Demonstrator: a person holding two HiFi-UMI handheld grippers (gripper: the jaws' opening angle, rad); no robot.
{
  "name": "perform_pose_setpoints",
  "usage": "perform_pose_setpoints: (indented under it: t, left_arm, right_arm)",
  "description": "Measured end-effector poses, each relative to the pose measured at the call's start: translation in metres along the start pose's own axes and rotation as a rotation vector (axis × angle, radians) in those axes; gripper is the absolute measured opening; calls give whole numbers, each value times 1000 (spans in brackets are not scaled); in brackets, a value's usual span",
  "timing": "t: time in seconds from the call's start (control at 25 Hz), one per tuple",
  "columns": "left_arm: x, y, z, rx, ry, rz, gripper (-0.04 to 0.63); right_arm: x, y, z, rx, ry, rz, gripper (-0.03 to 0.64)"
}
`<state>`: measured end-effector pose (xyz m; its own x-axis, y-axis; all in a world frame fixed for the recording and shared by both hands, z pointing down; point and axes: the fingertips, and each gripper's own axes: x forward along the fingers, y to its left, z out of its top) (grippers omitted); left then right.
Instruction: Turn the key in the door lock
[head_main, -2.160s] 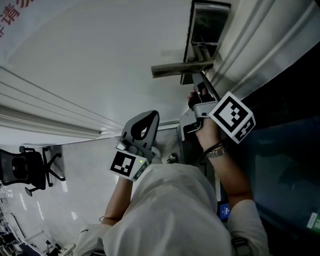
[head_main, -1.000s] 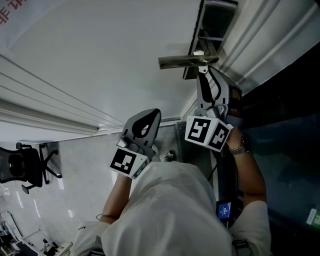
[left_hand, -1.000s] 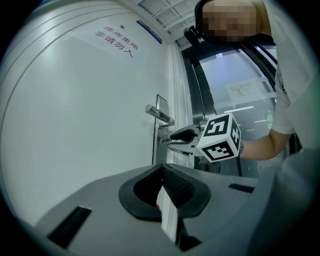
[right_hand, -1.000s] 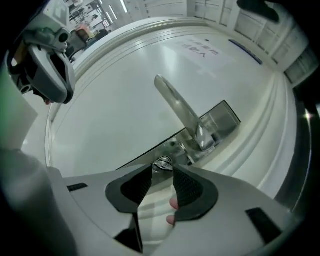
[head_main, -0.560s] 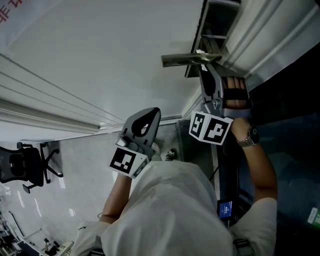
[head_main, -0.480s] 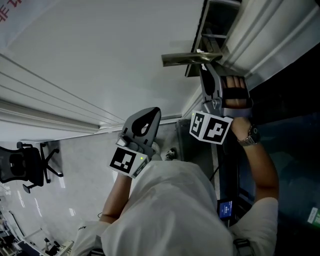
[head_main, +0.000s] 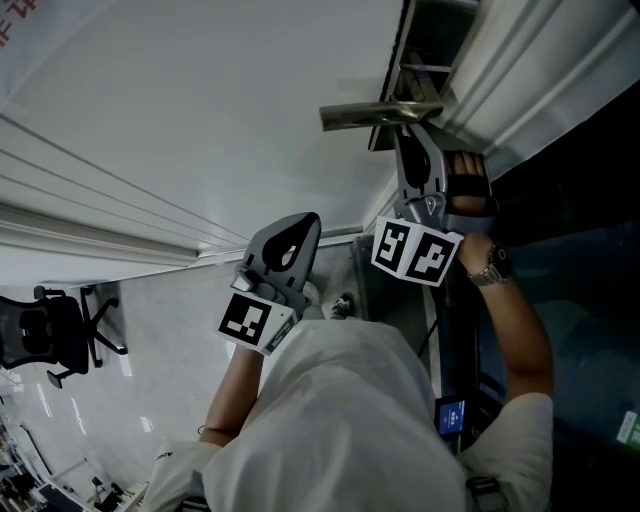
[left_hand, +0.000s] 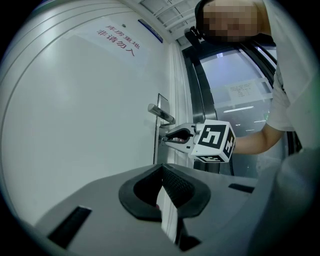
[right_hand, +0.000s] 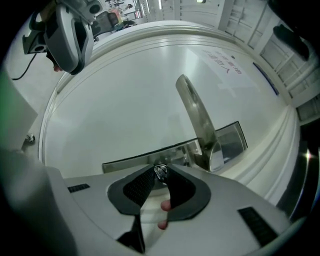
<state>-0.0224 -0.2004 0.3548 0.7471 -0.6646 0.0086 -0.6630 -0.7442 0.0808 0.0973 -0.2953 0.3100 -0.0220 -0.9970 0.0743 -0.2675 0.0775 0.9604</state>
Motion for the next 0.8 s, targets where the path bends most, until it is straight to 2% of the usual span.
perform_pose_setpoints:
  t: [0.12,0.32,0.48,0.68,0.8]
  left_arm:
    - [0,0,0,-3,-2,2,5]
    - [0,-1,-1,-4,-2,3,5]
    - [0,-1,-1,-6,-1,6,5]
    - [1,-3,-1,-6,-3,5,6]
    - [1,-4,-1,-7,-1,5,5]
  right_arm:
    - [0,-1,0,69,-1,1,78]
    - [0,-6,1,253,-14,9,66]
    - [0,-7,1,313,-9,12,66]
    - [0,-12,-1,501,-16,25,63]
    - [0,-13,-1,556,-15,24,63]
